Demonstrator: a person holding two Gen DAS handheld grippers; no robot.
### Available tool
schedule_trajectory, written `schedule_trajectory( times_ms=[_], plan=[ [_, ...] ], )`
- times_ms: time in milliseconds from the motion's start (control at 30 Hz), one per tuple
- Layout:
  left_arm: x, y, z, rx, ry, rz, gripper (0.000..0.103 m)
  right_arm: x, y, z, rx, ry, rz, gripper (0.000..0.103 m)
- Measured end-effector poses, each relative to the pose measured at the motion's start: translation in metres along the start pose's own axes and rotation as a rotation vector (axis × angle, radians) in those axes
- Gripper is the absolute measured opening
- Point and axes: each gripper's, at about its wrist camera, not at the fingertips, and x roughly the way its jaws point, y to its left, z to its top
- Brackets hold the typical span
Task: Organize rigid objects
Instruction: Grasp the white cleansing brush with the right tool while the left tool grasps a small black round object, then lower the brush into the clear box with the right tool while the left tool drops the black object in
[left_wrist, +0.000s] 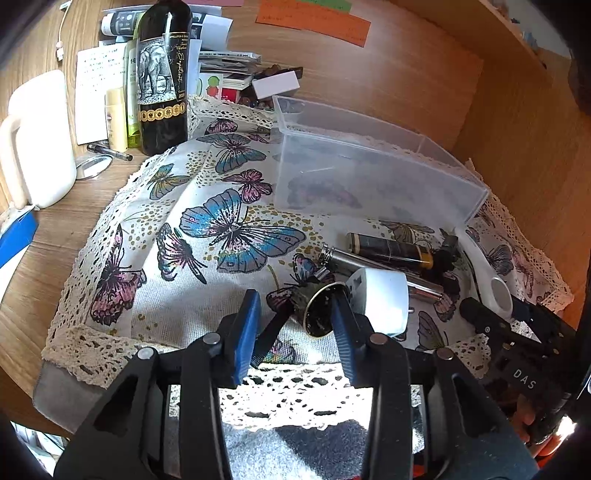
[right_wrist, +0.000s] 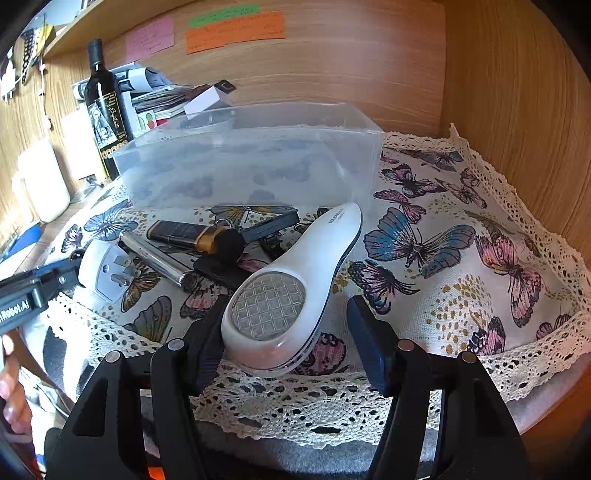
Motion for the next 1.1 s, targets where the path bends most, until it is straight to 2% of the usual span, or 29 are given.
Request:
schedule_trajectory(
  times_ms=[100, 200, 233, 267, 300, 367, 700, 833, 1100],
  plan=[
    [-0.002, -0.007, 0.001, 0.025, -0.015, 0.0, 0.039, -0.001, 0.0, 0.0, -0.004, -0.008, 0.0, 0.047],
    [0.001, -0.012, 0.004, 0.041, -0.023, -0.005, 0.039, -0.004, -0.007, 0.0, 0.003, -0.009, -0.021, 0.044],
    [0.002, -0.012, 0.005, 0.044, -0.024, -0.009, 0.036, -0.005, -0.009, 0.0, 0.006, -0.01, -0.023, 0.043],
    [0.004, -0.012, 0.005, 0.045, -0.022, -0.011, 0.026, -0.008, -0.013, 0.0, 0.014, -0.012, -0.028, 0.043],
    [0.007, -0.011, 0.006, 0.043, -0.014, -0.017, 0.021, -0.009, -0.015, 0.0, 0.019, -0.015, -0.032, 0.042],
    [0.011, -0.008, 0.007, 0.029, -0.003, -0.034, 0.018, -0.015, -0.022, 0.0, 0.034, -0.03, -0.047, 0.04],
    [0.0, -0.009, 0.013, 0.052, -0.041, -0.03, 0.016, -0.046, -0.043, 0.02, 0.064, -0.147, -0.098, 0.039],
    [-0.009, -0.008, 0.022, 0.061, -0.057, -0.048, 0.016, -0.055, -0.047, 0.029, 0.066, -0.186, -0.107, 0.039],
    [-0.021, -0.004, 0.044, 0.08, -0.097, -0.026, 0.016, -0.07, -0.053, 0.052, 0.069, -0.279, -0.134, 0.039]
  ],
)
